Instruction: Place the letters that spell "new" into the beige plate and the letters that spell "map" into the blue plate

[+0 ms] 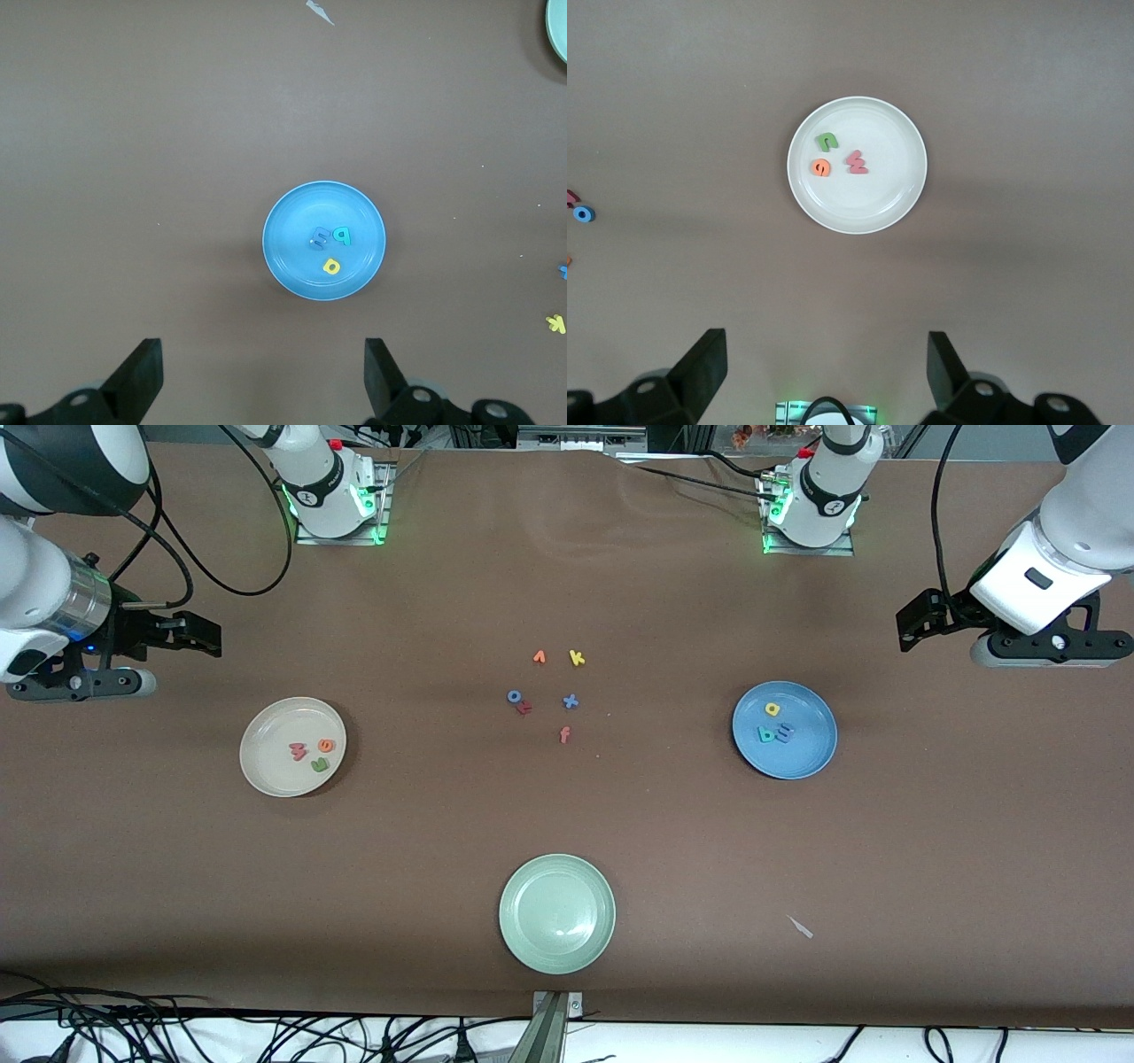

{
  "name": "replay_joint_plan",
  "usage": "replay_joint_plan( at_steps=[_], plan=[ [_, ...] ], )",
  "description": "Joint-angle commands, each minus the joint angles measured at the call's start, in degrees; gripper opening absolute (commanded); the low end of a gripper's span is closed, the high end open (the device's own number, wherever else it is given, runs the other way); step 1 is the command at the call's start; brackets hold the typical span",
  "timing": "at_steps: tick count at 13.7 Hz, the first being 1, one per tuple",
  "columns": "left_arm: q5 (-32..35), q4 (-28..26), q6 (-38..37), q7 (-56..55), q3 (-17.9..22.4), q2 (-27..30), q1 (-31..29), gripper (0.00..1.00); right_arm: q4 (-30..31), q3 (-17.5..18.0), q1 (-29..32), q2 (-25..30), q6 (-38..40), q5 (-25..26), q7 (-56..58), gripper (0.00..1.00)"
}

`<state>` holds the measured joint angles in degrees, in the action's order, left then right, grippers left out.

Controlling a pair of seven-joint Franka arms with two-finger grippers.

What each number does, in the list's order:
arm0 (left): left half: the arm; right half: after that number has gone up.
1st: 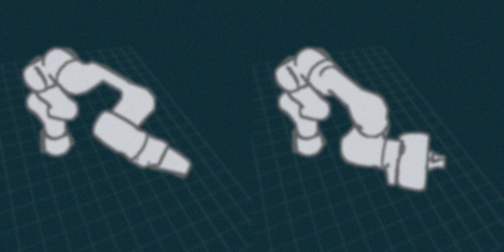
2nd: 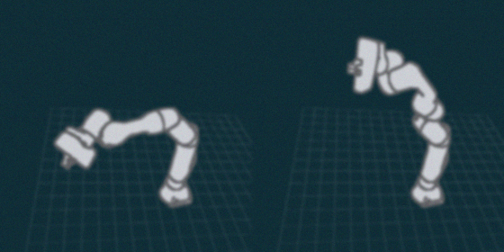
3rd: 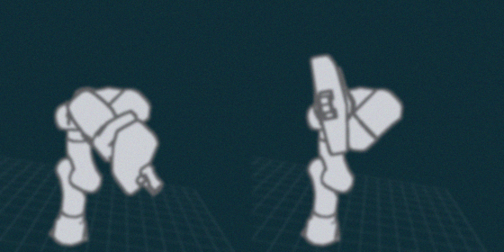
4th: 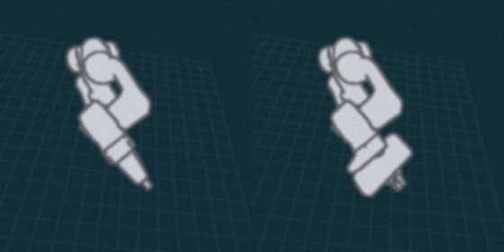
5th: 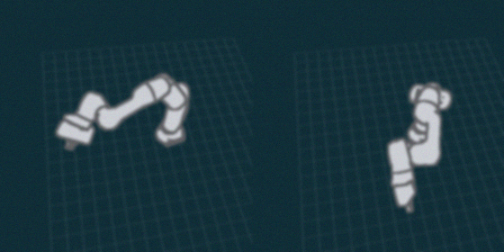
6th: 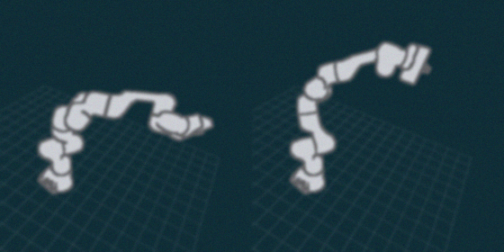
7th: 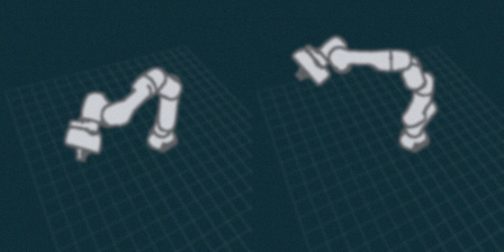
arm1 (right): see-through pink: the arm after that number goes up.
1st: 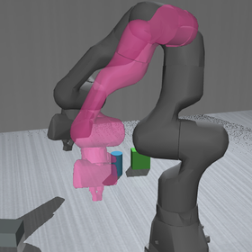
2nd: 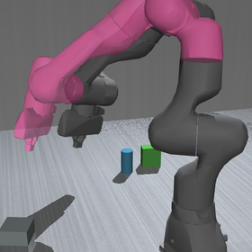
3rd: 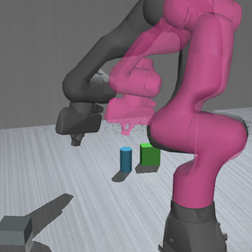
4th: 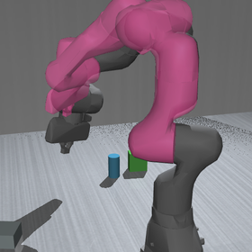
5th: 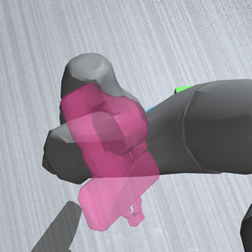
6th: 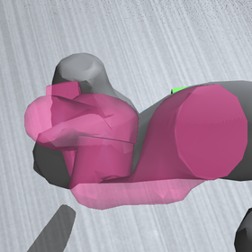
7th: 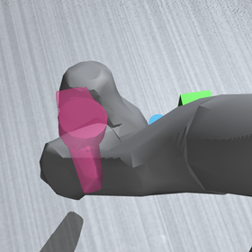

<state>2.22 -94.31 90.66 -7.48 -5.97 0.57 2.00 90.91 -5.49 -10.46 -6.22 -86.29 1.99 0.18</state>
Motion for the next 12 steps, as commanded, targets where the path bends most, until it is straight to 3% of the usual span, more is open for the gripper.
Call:
replay_joint_plan(
  at_steps=[1,12],
  plan=[
    [-1.3,-0.4,0.4,0.6,0.5,0.6,0.2,1.00,0.9,0.7,0.4,0.8,0.1,0.4,-0.7,1.00],
    [-1.3,-0.4,0.4,0.7,0.5,0.6,0.3,1.00,0.9,1.0,0.3,0.9,0.0,0.4,-1.5,1.00]
  ],
)
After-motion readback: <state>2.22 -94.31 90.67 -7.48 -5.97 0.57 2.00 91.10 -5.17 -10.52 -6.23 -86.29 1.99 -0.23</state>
